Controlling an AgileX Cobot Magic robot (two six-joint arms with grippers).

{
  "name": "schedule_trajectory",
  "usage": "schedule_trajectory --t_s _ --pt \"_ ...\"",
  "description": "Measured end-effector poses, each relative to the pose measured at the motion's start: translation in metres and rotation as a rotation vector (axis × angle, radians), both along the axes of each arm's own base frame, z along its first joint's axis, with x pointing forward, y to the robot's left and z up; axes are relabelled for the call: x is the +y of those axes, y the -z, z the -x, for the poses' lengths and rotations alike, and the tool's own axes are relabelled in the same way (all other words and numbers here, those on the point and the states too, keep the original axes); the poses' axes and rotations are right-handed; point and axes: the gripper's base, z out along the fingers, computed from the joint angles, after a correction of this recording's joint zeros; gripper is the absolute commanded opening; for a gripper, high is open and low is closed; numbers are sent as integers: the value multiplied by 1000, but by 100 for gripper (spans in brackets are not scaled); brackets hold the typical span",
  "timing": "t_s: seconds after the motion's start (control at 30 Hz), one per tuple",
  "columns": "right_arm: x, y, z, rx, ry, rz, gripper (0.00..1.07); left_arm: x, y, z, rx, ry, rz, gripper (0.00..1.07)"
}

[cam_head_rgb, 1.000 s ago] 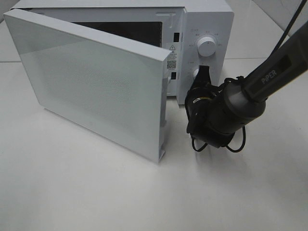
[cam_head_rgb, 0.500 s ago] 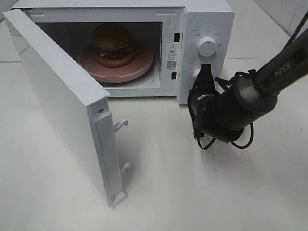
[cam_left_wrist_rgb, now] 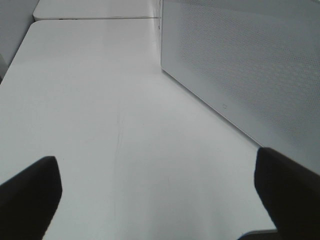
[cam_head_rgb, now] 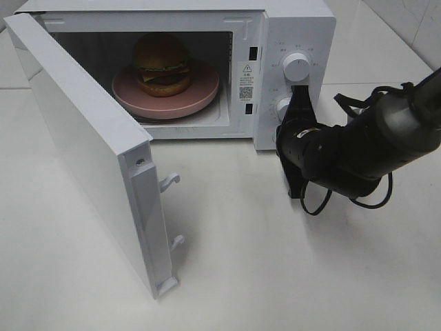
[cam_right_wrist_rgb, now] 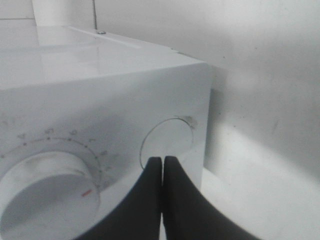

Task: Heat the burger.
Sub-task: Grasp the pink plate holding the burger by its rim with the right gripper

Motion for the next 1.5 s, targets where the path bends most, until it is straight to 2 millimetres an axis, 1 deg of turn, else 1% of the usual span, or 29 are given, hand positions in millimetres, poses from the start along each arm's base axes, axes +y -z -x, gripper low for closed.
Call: schedule_trajectory --t_s 0.17,0.2,0.33,0.37,0.43,0.47,0.5,0.53,0.6,0.63,0.7,0.73,0.77,0.8,0.87,0.9,0.93,1.0,1.03,1.07,1.1,1.17,1.2,1.27,1.3,1.33,1.37,1.43,1.5 --pt "-3 -5 15 75 -72 36 0 0 0 0 0 0 0 99" --pt "-3 -5 15 75 -72 36 0 0 0 0 0 0 0 99" --pt "-6 -16 28 116 -174 103 0 0 0 0 0 0 0 99" --pt "-6 -16 28 116 -174 103 0 0 0 0 0 0 0 99" --pt "-7 -20 38 157 -257 146 0 0 0 0 0 0 0 99" --pt "-7 -20 38 157 -257 146 0 0 0 0 0 0 0 99" --pt "-6 -23 42 179 -329 186 0 0 0 0 0 0 0 99" --pt "-6 -23 42 179 -329 186 0 0 0 0 0 0 0 99" --pt "-4 -29 47 195 -436 247 0 0 0 0 0 0 0 99" --pt "-4 -29 47 195 -436 247 0 0 0 0 0 0 0 99" --pt "-2 -35 51 197 -535 311 0 0 0 0 0 0 0 99" --pt "-2 -35 51 197 -535 311 0 0 0 0 0 0 0 99" --pt "-1 -38 54 199 -607 354 0 0 0 0 0 0 0 99" --pt "-1 -38 54 199 -607 354 0 0 0 0 0 0 0 99" --pt "-2 -43 58 202 -705 409 0 0 0 0 0 0 0 99" --pt "-2 -43 58 202 -705 409 0 0 0 0 0 0 0 99" --pt "-6 -45 58 211 -762 439 0 0 0 0 0 0 0 99" --pt "-8 -46 59 219 -789 448 0 0 0 0 0 0 0 99" --pt "-13 -49 60 226 -854 477 0 0 0 0 0 0 0 99" --pt "-13 -49 60 226 -854 477 0 0 0 0 0 0 0 99" --pt "-17 -52 61 227 -919 508 0 0 0 0 0 0 0 99" --pt "-18 -53 62 226 -945 518 0 0 0 0 0 0 0 99" --pt "-20 -56 66 228 -1016 546 0 0 0 0 0 0 0 99" --pt "-21 -57 67 233 -1043 556 0 0 0 0 0 0 0 99" --pt "-24 -59 70 240 -1106 591 0 0 0 0 0 0 0 99" --pt "-24 -59 70 240 -1106 591 0 0 0 0 0 0 0 99" --pt "-27 -61 73 249 -1168 631 0 0 0 0 0 0 0 99" --pt "-29 -62 75 255 -1189 644 1 0 0 0 0 0 0 99" --pt "-31 -65 79 271 -1278 703 1 0 0 0 0 0 0 99"
